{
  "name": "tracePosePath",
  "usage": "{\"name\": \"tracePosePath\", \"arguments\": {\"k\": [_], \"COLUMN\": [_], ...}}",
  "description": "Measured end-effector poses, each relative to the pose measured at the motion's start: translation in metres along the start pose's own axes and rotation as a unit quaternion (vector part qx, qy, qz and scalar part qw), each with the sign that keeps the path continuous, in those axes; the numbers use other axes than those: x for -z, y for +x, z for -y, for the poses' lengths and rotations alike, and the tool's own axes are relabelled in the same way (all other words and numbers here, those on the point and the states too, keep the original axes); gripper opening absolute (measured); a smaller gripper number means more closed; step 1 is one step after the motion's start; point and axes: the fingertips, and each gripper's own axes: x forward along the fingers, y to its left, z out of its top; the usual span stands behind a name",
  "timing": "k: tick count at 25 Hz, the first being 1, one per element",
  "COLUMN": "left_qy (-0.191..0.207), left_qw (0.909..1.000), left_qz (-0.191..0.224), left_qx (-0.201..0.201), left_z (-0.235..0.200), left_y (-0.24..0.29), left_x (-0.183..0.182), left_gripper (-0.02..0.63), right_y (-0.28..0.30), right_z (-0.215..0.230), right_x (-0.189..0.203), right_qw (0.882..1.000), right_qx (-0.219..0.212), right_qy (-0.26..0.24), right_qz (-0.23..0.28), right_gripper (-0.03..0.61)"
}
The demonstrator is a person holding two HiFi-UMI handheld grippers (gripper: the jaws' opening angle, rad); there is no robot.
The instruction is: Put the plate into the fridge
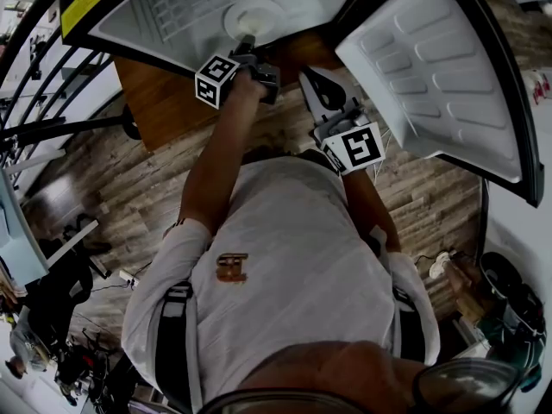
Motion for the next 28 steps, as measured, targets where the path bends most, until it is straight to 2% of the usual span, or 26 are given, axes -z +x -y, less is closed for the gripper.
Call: {"name": "tracePosePath", "arguments": {"k": [7, 10, 14, 20, 28], "left_qy": [0.015, 0.014, 0.008, -0.008, -0.005], "left_qw": [0.9994, 0.9991, 0.9984, 0.9970, 0.9968], "left_qz": [-0.017, -0.028, -0.042, -0.060, -0.069], "left_qx": [-0.025, -0.029, -0.037, -0.048, -0.039], "left_z": [0.001, 0.003, 0.002, -0.003, -0.009], "left_y": [0.000, 0.000, 0.000, 0.000, -0.002], "left_x": [0.002, 0.003, 0.007, 0.012, 0.017], "left_gripper": [0.035, 0.097, 0.140, 0.167, 0.193], "right_y": [0.002, 0.004, 0.006, 0.008, 0.007], "right_z": [-0.003, -0.004, -0.006, -0.006, -0.004], "right_x": [0.004, 0.005, 0.004, 0.004, 0.011], "right_qw": [1.000, 1.000, 1.000, 1.000, 1.000], "right_qx": [-0.005, -0.006, -0.009, -0.008, -0.004], "right_qy": [0.003, 0.006, 0.007, 0.011, 0.016], "right_qz": [-0.005, -0.006, -0.002, 0.001, -0.008], "right_gripper": [0.034, 0.034, 0.034, 0.034, 0.034]}}
